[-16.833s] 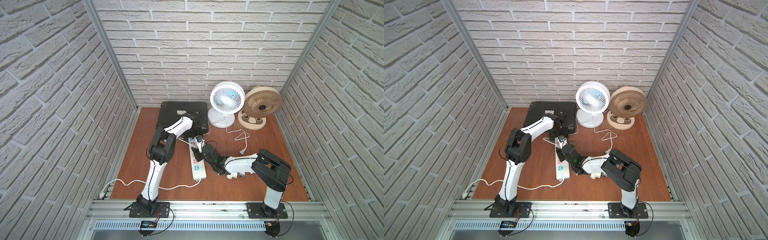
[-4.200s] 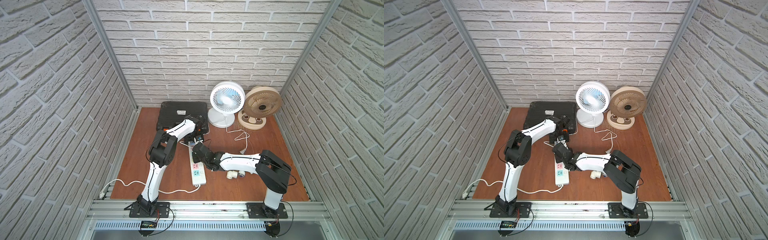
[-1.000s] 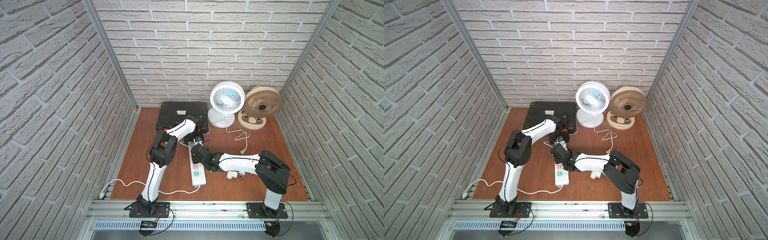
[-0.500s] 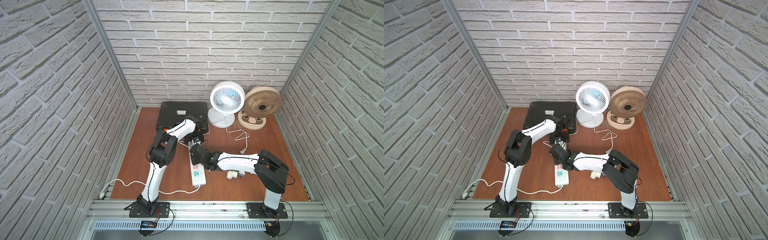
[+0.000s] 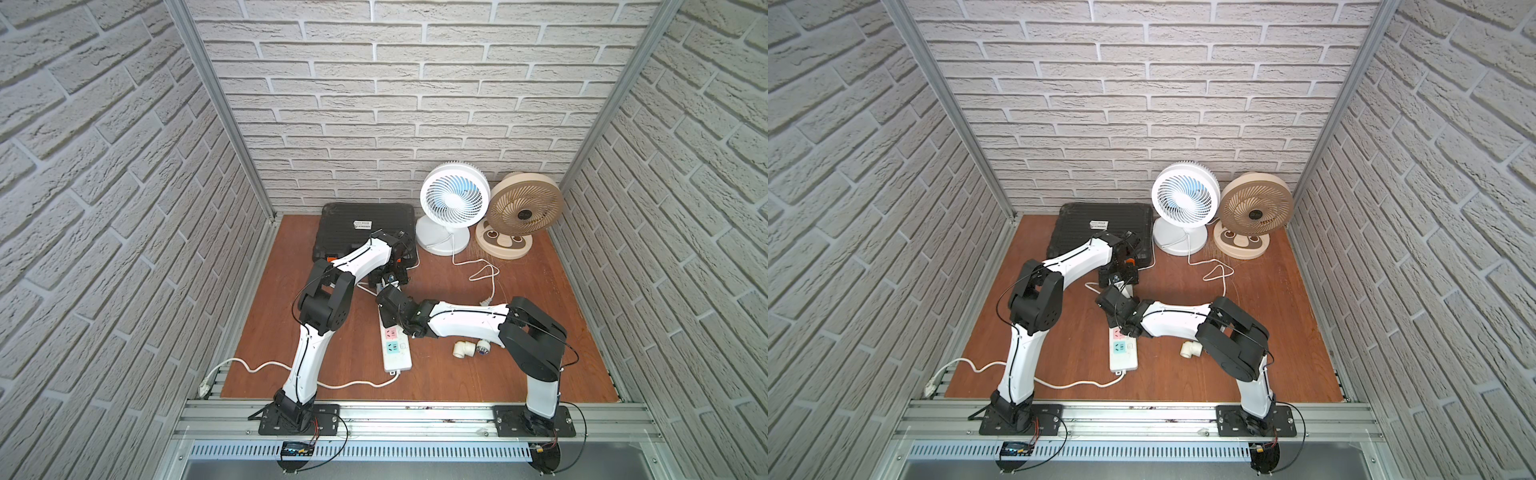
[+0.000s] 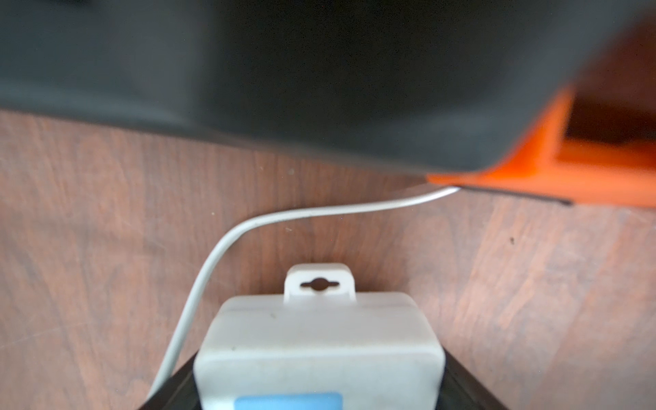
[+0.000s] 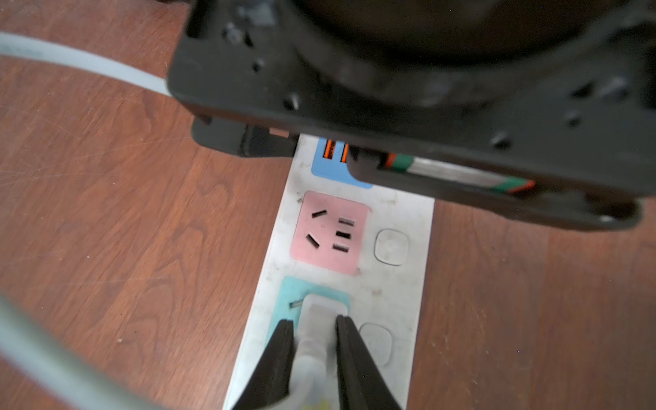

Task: Unplug the desk fan from the power strip
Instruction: Remove the plug from the socket.

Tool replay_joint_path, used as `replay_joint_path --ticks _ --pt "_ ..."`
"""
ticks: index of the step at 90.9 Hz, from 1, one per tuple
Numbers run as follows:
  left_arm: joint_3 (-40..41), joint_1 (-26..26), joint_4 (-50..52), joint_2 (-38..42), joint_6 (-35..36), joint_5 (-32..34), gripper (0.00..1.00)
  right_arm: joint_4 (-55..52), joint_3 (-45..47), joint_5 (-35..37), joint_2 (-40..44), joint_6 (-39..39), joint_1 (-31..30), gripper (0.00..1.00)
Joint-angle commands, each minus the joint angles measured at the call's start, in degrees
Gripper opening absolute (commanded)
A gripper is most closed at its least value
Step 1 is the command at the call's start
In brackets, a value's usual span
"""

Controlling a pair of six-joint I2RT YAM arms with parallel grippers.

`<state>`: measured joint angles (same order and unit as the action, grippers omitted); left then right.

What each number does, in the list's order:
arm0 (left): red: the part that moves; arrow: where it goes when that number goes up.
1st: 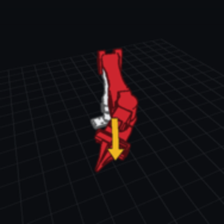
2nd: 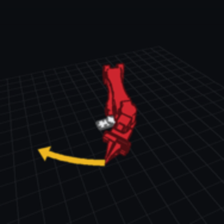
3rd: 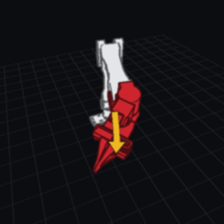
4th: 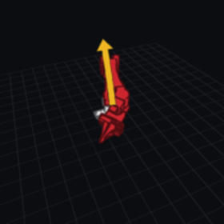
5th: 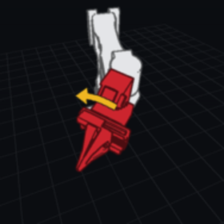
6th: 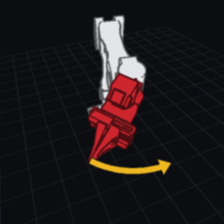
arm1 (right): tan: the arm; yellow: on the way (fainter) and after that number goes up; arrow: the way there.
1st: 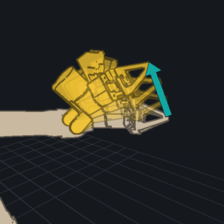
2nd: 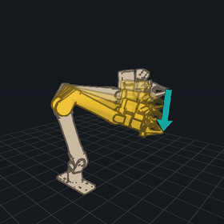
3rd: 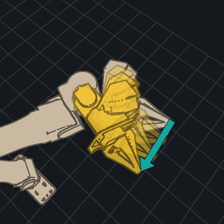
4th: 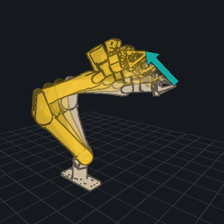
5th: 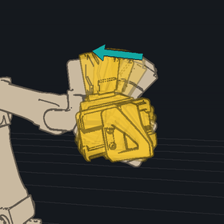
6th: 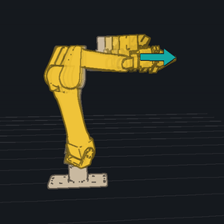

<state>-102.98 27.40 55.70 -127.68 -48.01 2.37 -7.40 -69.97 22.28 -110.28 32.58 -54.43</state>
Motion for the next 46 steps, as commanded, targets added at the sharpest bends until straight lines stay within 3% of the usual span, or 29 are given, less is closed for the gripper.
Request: replay_joint_path --ticks 1,46 --pt "2.7 0.7 10.7 -4.2 -0.6 -6.3 0.0 -0.2 -1.5 1.0 0.0 -0.2 0.4 0.18" --pt "2.1 0.7 11.4 -4.2 -0.5 -6.2 0.0 -1.8 -5.3 2.0 -2.5 0.4 -0.8 0.03"
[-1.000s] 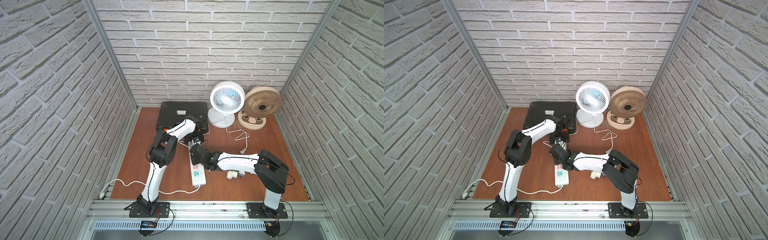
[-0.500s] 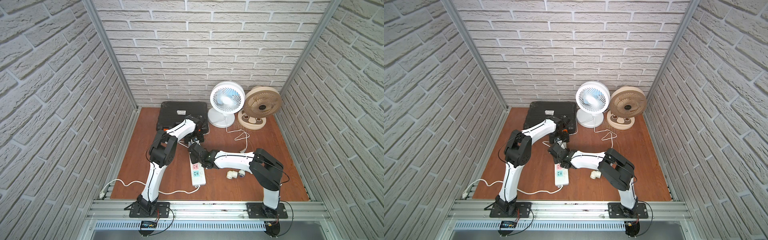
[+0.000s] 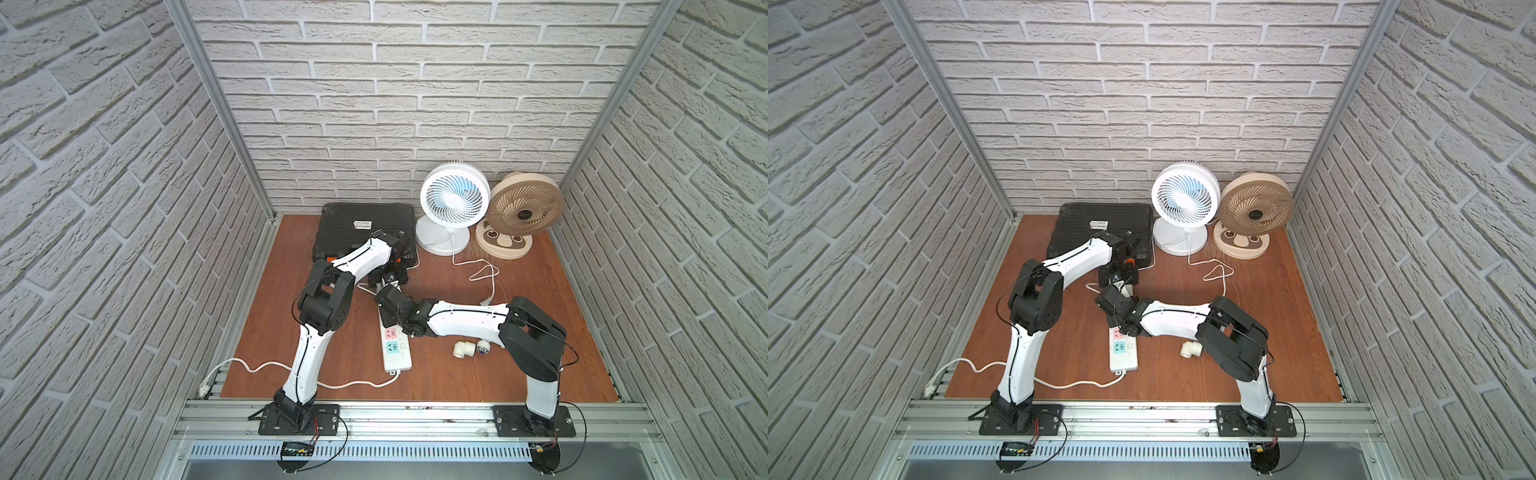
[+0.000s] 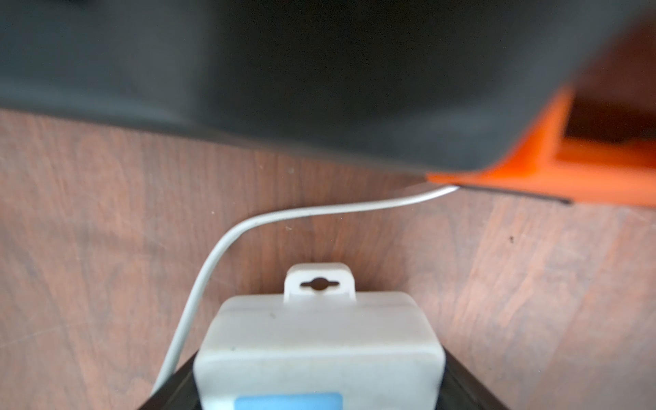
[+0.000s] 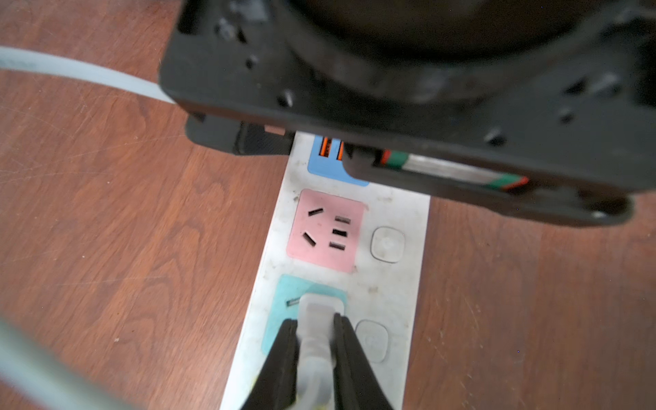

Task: Unplug the desk fan from the power strip
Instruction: Remove the plug from the socket.

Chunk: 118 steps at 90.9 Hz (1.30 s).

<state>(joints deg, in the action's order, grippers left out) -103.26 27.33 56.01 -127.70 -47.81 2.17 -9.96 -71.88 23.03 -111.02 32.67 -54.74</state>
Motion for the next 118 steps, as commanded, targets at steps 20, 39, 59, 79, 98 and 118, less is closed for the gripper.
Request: replay_joint_path --ticks 20,39,59,79,98,118 --pt "2.5 0.8 11.0 -4.0 -0.8 -5.9 0.0 0.4 -3.7 1.7 -1.9 1.0 -0.6 0.03" --pt "2.9 0.7 10.8 -3.7 -0.8 -6.0 0.0 3.0 -0.5 1.4 0.4 2.0 -0.3 0.03" --pt "3.3 0.7 10.6 -3.1 -0.8 -6.0 0.0 9.5 5.8 -5.9 3.6 7.4 2.8 0.03" --pt "3.4 0.7 10.5 -3.1 -0.8 -6.0 0.0 9.8 6.9 -7.5 4.2 8.2 3.6 0.03" --pt "3.4 0.8 10.4 -3.2 -0.8 -6.0 0.0 7.2 5.3 -4.8 3.8 7.3 2.9 0.03" --pt "3.5 0.9 10.3 -3.2 -0.8 -6.0 0.0 2.0 1.0 1.2 2.1 4.7 0.7 0.03"
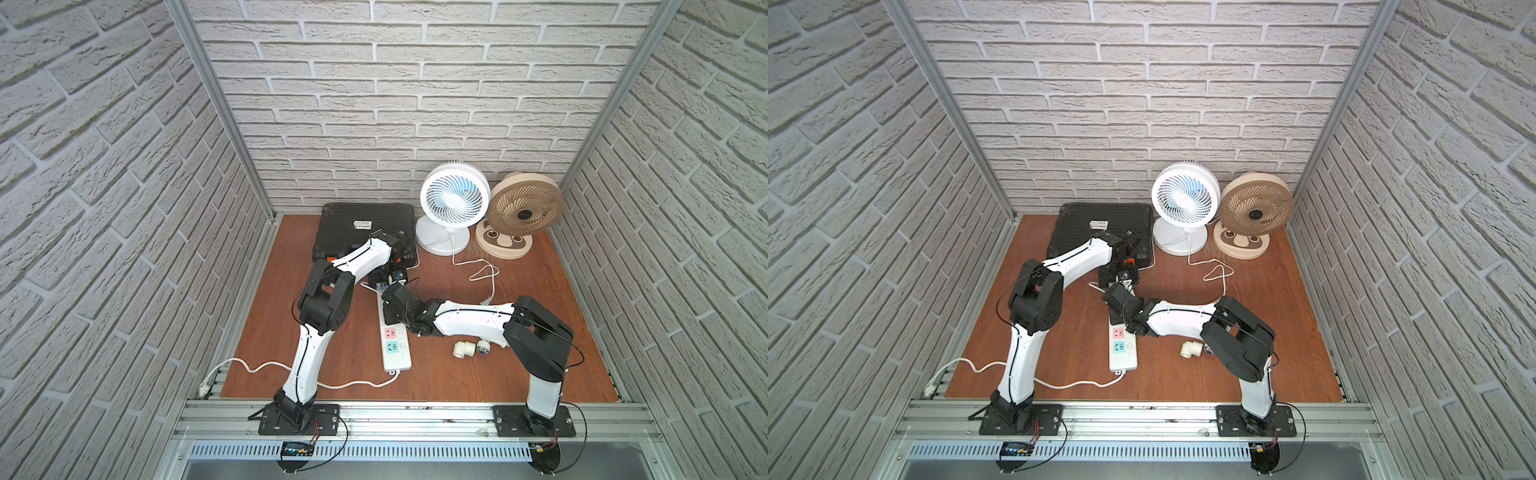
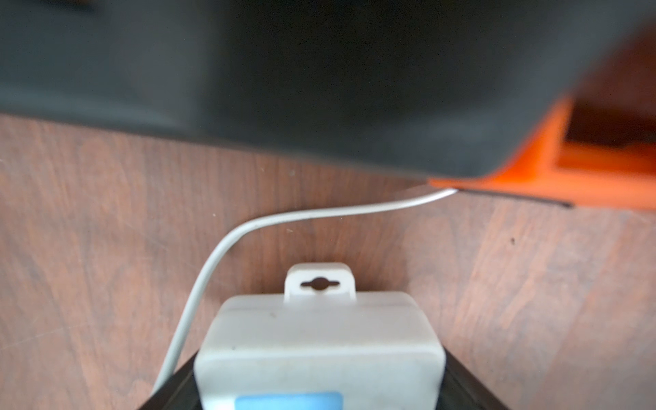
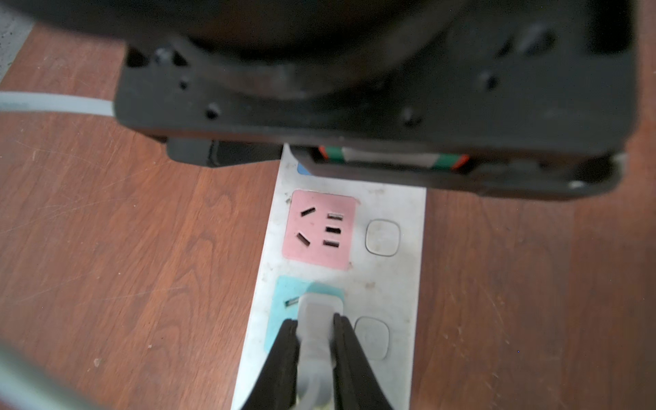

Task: Unplug the desk fan from the power strip
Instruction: Remove the plug from the socket.

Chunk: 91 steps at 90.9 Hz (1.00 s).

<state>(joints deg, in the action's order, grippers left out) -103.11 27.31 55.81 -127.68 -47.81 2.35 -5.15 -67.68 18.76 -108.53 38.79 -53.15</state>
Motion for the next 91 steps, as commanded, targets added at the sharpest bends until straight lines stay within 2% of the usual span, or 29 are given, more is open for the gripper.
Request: replay_joint_path --ticks 1,19,54,91 --pt "3.3 0.9 10.5 -3.3 -0.8 -6.2 0.0 -3.0 -3.4 5.7 -0.6 -1.5 -1.0 0.03" --pt "2.9 0.9 10.7 -3.4 -0.8 -6.3 0.0 -6.2 -6.7 8.7 -2.4 -2.8 -2.2 0.03" --pt "3.2 0.8 10.9 -2.8 -0.9 -6.1 0.0 -3.6 -4.9 7.8 -0.8 -3.2 -2.4 0.02" --pt "3.1 0.9 11.2 -2.2 -0.9 -5.8 0.0 2.1 2.3 1.0 4.6 2.0 1.2 0.03"
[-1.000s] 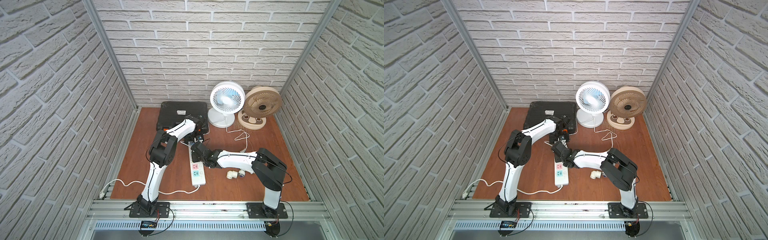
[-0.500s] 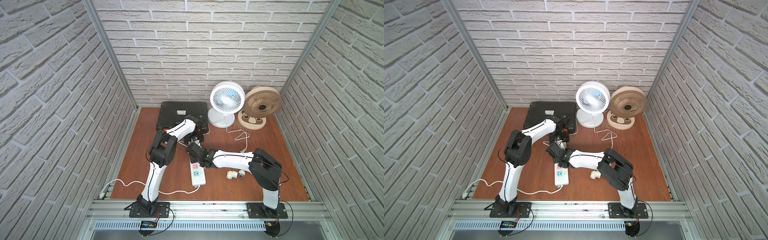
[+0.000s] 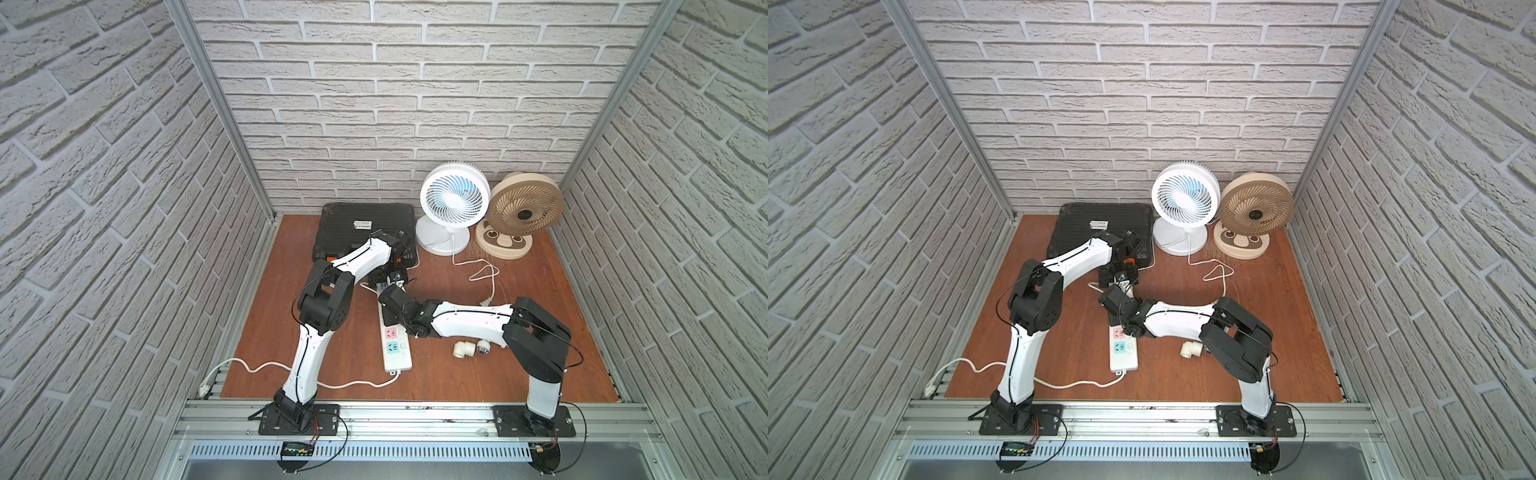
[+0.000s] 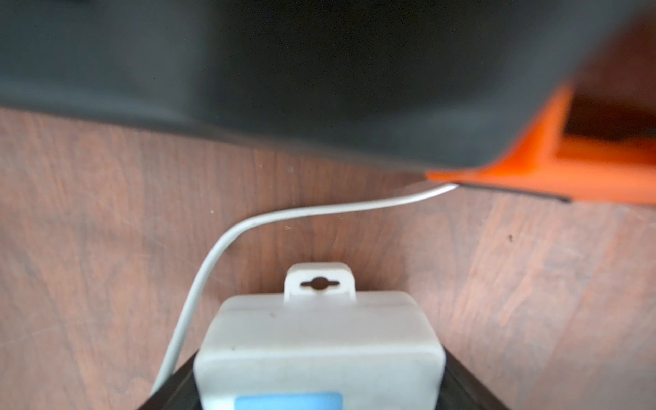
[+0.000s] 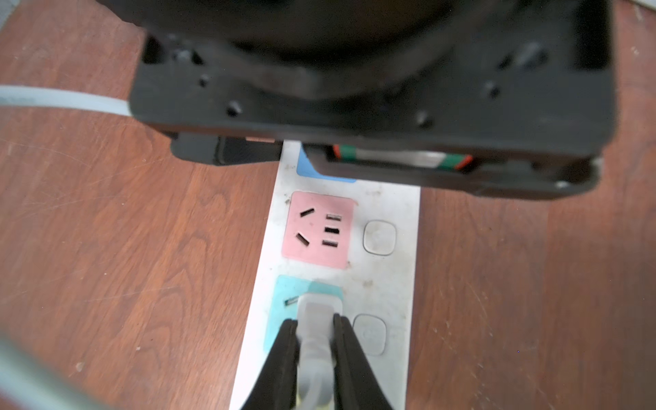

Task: Unplug the desk fan from the power strip
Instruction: Remove the plug from the socket.

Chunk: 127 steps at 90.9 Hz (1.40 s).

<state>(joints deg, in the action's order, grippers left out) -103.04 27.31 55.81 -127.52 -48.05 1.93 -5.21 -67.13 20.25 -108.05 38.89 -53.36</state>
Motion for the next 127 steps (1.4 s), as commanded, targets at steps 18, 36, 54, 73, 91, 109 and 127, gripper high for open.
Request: replay_joint_path --ticks 18,36,54,73,91,109,127 --pt "2.9 0.9 11.3 -2.5 -0.6 -5.6 0.0 1.1 1.8 -0.3 5.3 1.1 1.6 0.03" --pt "2.8 0.9 11.3 -2.5 -0.6 -5.6 0.0 -0.4 0.5 1.1 5.1 -0.2 0.8 0.03" --pt "4.1 0.9 9.1 -2.0 -0.3 -6.2 0.0 -1.1 -0.8 2.5 5.5 -2.5 -0.7 0.03" --pt "9.5 0.2 0.4 0.1 1.0 -9.8 0.0 0.2 0.6 1.9 7.6 -4.6 -2.0 0.03" --pt "13.5 -1.0 -8.3 1.2 2.2 -15.2 0.0 3.7 3.7 1.0 9.6 -5.8 -3.3 0.03" --pt "14.0 -0.9 -11.5 2.9 3.0 -16.0 0.43 5.8 5.4 0.0 10.3 -6.7 -3.9 0.03" --pt "14.2 -0.6 -10.9 6.9 3.5 -13.3 0.88 6.9 5.7 -0.6 10.4 -7.3 -4.1 0.03"
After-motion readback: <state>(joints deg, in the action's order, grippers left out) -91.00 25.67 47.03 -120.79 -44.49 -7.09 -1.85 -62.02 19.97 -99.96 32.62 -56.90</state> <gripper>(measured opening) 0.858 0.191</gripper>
